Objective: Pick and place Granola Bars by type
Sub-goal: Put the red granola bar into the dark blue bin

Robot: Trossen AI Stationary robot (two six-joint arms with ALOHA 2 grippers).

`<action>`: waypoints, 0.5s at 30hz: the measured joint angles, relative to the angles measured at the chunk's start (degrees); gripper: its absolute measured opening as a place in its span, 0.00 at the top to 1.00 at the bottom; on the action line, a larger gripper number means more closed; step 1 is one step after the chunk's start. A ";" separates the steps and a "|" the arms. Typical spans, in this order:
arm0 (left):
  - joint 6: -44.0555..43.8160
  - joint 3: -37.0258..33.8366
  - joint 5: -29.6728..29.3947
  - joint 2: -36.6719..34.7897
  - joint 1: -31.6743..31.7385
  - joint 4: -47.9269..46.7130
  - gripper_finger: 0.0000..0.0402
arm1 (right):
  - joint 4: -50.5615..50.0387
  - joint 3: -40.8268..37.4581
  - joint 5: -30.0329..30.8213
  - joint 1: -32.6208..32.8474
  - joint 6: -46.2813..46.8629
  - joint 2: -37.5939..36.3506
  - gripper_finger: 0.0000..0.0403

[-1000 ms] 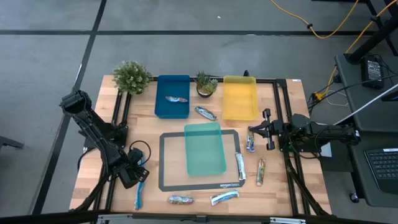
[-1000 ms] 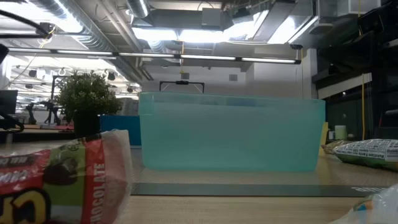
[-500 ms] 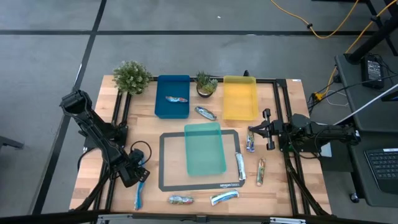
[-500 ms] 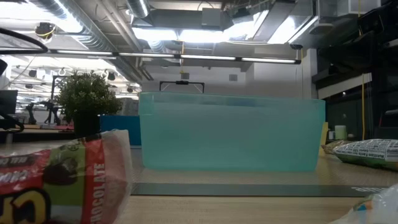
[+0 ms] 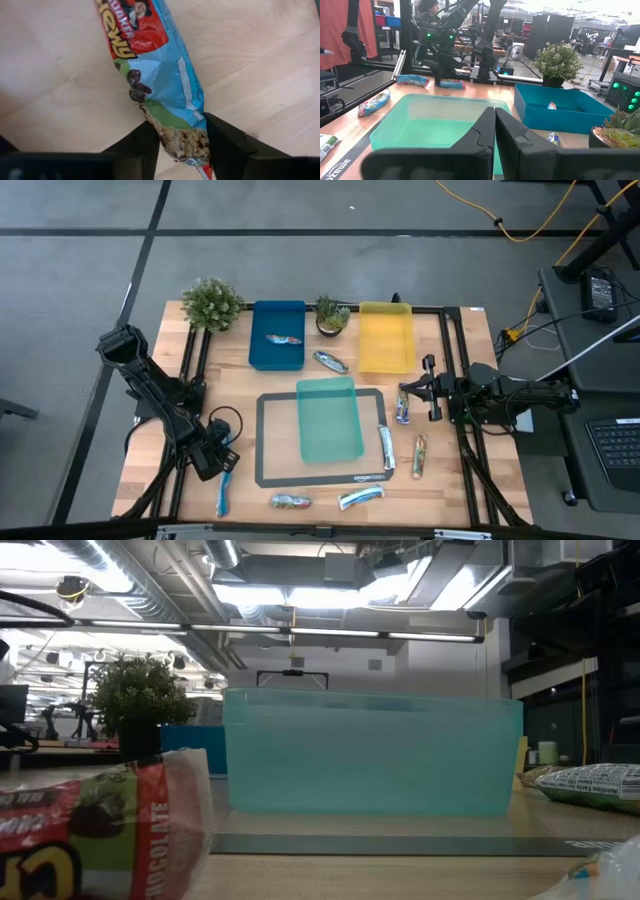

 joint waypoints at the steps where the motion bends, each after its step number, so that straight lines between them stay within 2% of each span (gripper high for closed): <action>1: -0.02 -0.02 -0.16 -0.11 0.00 0.65 0.69 | -0.01 -0.01 -0.01 -0.02 0.00 0.00 0.96; 8: 1.71 2.59 -0.68 -0.23 0.34 2.24 0.79 | -0.01 0.00 0.00 -0.01 0.01 0.00 0.96; 15: 7.10 5.39 -1.13 -0.47 2.80 2.96 0.83 | 0.00 0.00 -0.01 -0.01 0.01 0.00 0.96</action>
